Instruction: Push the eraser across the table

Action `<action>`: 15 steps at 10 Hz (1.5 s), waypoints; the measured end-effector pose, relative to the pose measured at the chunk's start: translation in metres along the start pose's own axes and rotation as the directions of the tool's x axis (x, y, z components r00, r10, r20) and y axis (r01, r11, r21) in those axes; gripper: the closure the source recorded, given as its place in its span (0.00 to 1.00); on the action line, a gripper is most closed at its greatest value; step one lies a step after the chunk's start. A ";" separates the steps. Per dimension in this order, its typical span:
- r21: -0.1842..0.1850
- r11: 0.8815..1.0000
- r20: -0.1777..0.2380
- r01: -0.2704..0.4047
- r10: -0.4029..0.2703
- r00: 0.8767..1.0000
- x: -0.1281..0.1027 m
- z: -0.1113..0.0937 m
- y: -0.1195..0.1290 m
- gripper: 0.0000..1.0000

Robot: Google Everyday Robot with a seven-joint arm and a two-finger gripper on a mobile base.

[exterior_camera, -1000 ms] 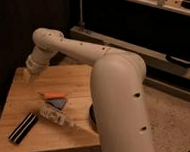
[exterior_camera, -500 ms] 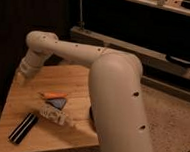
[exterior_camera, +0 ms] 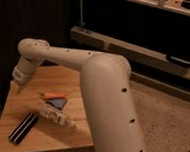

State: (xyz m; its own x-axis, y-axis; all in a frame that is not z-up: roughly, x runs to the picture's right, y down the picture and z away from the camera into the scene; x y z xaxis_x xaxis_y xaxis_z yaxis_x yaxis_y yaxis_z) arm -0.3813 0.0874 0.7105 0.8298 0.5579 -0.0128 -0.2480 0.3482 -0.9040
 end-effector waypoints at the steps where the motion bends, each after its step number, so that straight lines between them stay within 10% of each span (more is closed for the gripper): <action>1: -0.020 1.000 -0.005 0.009 -0.009 1.000 0.003 0.009 0.000 0.98; 6: -0.200 0.978 0.001 0.052 -0.053 0.999 0.009 0.060 0.013 0.98; 15: -0.195 0.980 -0.124 0.028 -0.053 0.991 0.049 0.086 0.022 0.98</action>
State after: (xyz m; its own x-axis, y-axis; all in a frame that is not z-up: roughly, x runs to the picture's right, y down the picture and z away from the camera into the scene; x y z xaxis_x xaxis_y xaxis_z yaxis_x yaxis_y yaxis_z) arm -0.3889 0.1872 0.7269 0.8975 0.4406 -0.0178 -0.1224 0.2101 -0.9700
